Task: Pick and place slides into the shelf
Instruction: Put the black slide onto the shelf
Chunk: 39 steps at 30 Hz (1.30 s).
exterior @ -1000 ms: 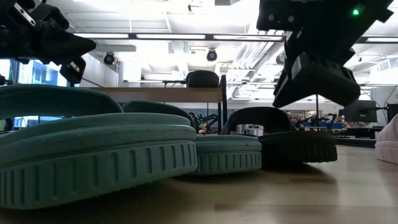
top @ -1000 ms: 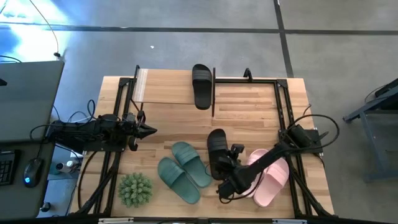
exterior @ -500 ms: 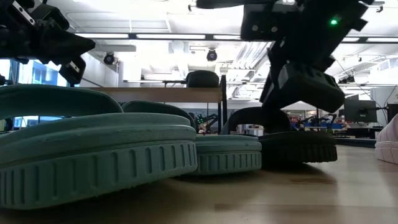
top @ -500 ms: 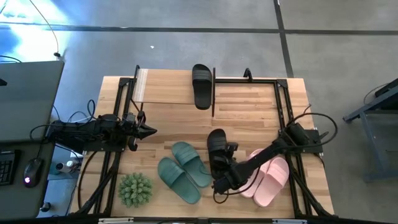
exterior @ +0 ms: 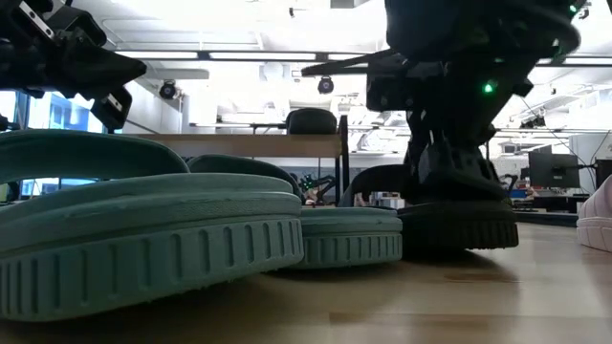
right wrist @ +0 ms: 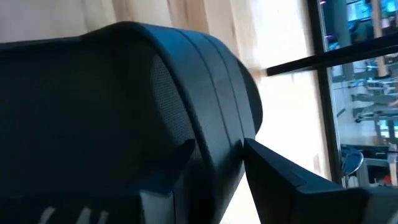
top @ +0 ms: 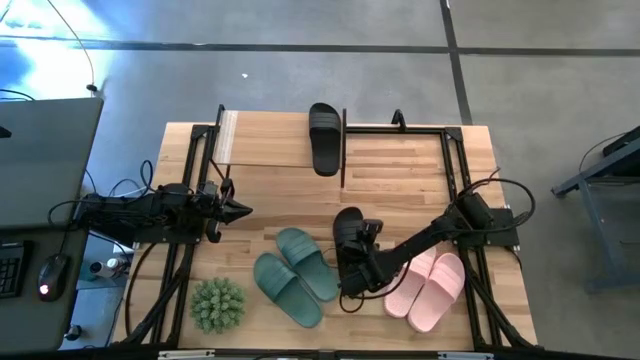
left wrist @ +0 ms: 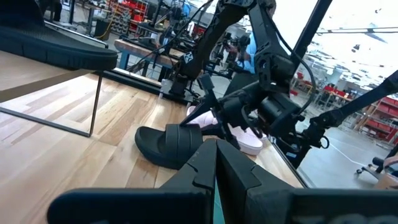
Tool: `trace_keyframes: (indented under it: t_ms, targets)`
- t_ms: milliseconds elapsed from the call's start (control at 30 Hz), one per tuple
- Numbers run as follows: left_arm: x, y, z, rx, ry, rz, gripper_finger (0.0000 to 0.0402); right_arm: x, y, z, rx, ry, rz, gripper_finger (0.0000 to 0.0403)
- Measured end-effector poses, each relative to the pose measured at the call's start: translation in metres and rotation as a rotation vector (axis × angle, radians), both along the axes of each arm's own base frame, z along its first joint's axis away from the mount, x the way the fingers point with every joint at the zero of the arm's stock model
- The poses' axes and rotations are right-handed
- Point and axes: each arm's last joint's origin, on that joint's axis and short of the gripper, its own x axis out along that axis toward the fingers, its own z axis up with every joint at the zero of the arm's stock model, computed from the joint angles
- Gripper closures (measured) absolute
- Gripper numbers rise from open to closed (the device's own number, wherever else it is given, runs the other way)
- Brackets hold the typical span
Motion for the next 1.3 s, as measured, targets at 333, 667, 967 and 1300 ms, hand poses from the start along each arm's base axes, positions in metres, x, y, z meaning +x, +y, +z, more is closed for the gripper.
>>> trace_keyframes:
  t_ms: [333, 667, 967, 1300]
  targets:
    - [0.0, 0.0, 0.0, 0.0, 0.0, 0.0, 0.0401, 0.001, -0.001, 0.002, -0.026, -0.022, -0.005, 0.0327]
    - [0.0, 0.0, 0.0, 0.0, 0.0, 0.0, 0.0401, 0.004, 0.002, 0.02, -0.028, 0.002, -0.009, 0.0398]
    - [0.0, 0.0, 0.0, 0.0, 0.0, 0.0, 0.0401, 0.018, 0.022, 0.136, -0.19, -0.129, 0.047, 0.0401]
    - [0.0, 0.0, 0.0, 0.0, 0.0, 0.0, 0.0401, 0.052, -0.033, 0.271, -0.325, -0.421, 0.005, 0.0402]
